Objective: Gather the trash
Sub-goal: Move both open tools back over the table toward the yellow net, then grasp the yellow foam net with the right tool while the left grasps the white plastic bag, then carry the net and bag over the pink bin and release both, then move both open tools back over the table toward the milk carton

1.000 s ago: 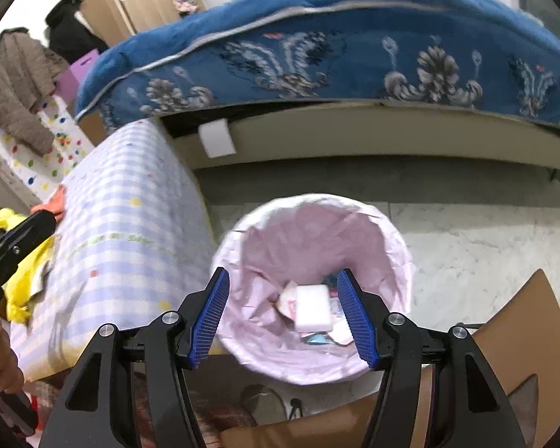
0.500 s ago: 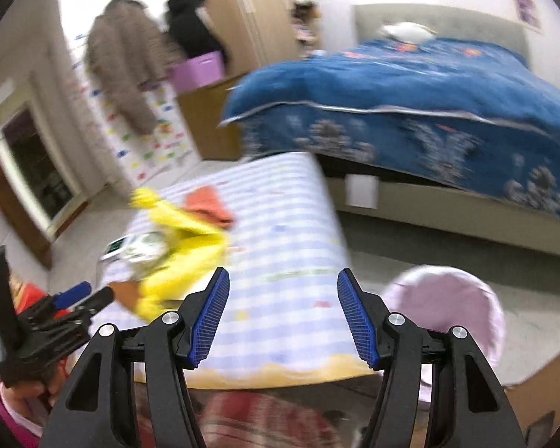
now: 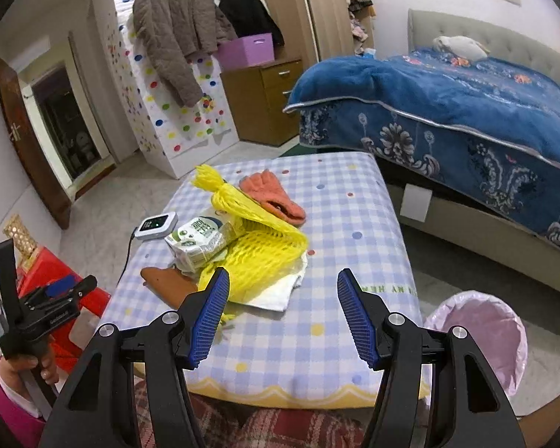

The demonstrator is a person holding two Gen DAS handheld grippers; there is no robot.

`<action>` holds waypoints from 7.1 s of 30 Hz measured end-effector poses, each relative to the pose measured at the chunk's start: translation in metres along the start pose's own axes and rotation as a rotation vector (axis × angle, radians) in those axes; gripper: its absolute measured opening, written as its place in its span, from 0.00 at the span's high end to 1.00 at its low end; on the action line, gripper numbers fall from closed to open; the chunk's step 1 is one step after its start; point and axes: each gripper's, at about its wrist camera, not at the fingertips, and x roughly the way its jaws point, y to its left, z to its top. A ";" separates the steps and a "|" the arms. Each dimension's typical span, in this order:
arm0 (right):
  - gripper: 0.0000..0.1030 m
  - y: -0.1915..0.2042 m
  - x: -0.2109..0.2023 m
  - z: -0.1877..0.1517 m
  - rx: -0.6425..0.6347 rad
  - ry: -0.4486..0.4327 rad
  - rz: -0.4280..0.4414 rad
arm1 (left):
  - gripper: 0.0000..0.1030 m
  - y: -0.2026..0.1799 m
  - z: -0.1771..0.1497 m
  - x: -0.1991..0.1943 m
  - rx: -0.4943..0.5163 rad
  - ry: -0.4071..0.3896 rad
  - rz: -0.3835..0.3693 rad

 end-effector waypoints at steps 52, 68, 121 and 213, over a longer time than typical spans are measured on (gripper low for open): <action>0.94 0.010 0.013 0.073 0.084 -0.086 0.155 | 0.18 -0.044 0.014 0.022 0.083 -0.012 -0.070; 0.94 -0.065 -0.047 0.034 0.129 -0.131 -0.119 | 0.18 -0.097 -0.005 0.021 0.195 0.012 -0.150; 0.94 -0.202 -0.122 -0.069 0.369 -0.138 -0.417 | 0.96 -0.253 0.007 -0.022 0.325 -0.089 -0.407; 0.54 -0.044 0.048 -0.021 0.079 0.122 -0.125 | 0.53 -0.112 0.006 0.094 0.202 0.136 -0.324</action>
